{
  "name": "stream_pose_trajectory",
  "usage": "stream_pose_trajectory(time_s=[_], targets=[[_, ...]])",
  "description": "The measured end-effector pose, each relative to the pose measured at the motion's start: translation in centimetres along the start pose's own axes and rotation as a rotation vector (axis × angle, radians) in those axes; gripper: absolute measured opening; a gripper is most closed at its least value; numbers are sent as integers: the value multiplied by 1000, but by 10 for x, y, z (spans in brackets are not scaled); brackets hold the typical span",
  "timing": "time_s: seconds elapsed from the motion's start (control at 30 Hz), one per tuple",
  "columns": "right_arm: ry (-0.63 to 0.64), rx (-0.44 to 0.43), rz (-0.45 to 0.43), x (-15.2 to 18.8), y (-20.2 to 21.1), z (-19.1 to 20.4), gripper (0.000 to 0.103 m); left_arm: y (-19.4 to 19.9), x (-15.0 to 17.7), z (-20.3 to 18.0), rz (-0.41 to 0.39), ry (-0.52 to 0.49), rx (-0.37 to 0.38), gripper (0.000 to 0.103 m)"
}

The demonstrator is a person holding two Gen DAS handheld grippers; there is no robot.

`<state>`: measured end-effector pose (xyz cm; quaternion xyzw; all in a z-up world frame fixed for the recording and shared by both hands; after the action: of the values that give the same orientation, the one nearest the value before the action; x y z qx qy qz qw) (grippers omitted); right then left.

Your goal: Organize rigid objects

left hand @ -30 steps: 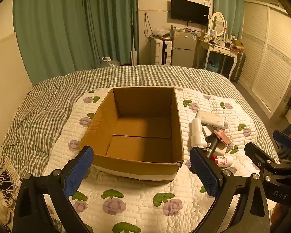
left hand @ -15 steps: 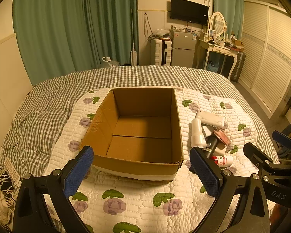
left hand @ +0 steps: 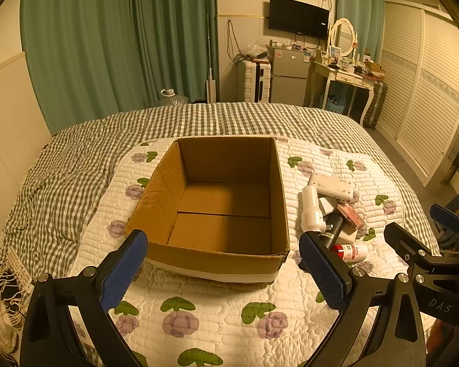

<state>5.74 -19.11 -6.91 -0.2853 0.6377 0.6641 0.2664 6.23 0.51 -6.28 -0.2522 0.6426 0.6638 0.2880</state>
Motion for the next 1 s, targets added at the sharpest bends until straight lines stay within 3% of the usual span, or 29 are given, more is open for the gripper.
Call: stream_pose_trajectory(time_s=[1.0], targets=[[6,-3,0,1,0,2,103,4,6,0,2,3,-1,102]])
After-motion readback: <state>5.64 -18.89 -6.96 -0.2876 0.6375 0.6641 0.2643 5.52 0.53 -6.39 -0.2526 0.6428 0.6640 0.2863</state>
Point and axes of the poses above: each gripper's, at about its wrist camera, not at the fingertips, and y roughly against the way its jaws point, z to its left, x to its underside, the point moved 9 cm from there along -y, roughly the way its jaws point, and after that the axes turned 2 degrees about -y, right-handed, at the moved point
